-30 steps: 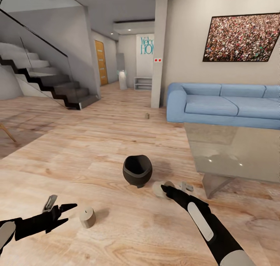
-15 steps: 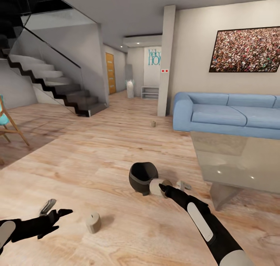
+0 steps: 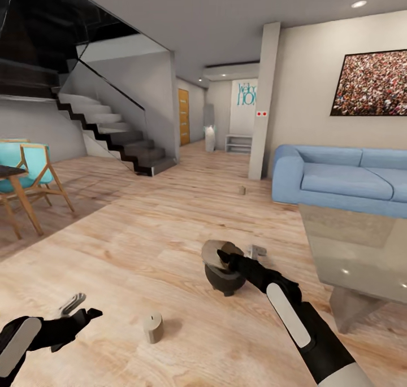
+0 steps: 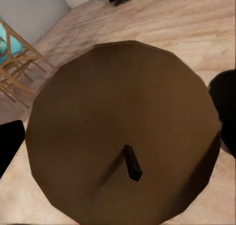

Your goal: Place each of the two pumpkins and all three candles from the living room inside a cabinet in the living room (use any cabinet), then make sure every cabinet is closed, and position the cauldron so it is next to a table in the living room.

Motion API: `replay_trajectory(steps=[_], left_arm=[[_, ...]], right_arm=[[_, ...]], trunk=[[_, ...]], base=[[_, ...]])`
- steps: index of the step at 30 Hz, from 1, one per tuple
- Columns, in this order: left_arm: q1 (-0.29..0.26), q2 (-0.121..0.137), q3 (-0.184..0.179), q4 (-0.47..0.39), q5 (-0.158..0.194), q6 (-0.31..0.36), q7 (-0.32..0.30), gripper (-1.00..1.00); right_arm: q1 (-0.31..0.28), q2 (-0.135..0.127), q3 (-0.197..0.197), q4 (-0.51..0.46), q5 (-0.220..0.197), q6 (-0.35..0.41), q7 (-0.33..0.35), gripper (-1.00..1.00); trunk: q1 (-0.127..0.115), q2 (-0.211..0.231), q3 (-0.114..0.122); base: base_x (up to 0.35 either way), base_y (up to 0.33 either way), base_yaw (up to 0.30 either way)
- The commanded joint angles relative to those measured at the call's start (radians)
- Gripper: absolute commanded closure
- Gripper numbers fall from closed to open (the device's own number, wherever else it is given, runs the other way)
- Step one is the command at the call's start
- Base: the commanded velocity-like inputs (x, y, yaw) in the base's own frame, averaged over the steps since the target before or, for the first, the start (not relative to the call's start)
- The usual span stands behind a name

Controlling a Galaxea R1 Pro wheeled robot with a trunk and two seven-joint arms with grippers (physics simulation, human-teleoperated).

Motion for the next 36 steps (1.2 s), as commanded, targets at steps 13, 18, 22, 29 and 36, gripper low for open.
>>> replay_trajectory(steps=[13,18,22,29,36], left_arm=[[-0.095,-0.174,-0.046,0.113,-0.264,-0.055,0.074,-1.0],[-0.108,-0.203,-0.127,0.118,-0.285,-0.057,0.074,-1.0],[-0.128,-0.235,-0.147,0.153,-0.352,-0.058,0.073,-1.0],[-0.138,-0.249,-0.158,0.175,-0.371,-0.058,0.063,-1.0],[-0.141,-0.302,-0.316,0.176,-0.376,-0.058,0.061,-1.0]], right_arm=[[0.004,-0.001,0.018,-0.109,-0.026,0.016,0.0,1.0],[0.004,0.0,0.037,-0.111,-0.035,0.016,0.0,1.0],[0.004,-0.001,0.04,-0.111,-0.036,0.016,0.0,1.0],[0.004,-0.001,0.04,-0.11,-0.036,0.016,0.0,1.0],[0.004,-0.001,0.04,-0.11,-0.037,0.015,0.0,1.0]], trunk=[[-0.019,0.035,0.027],[-0.019,0.035,0.031],[-0.019,0.035,0.035],[-0.019,0.035,0.041],[-0.019,0.035,0.047]], base=[[0.0,0.0,0.247],[0.0,0.0,0.247],[0.0,0.0,0.247],[0.049,0.0,0.246],[0.137,0.0,0.222]])
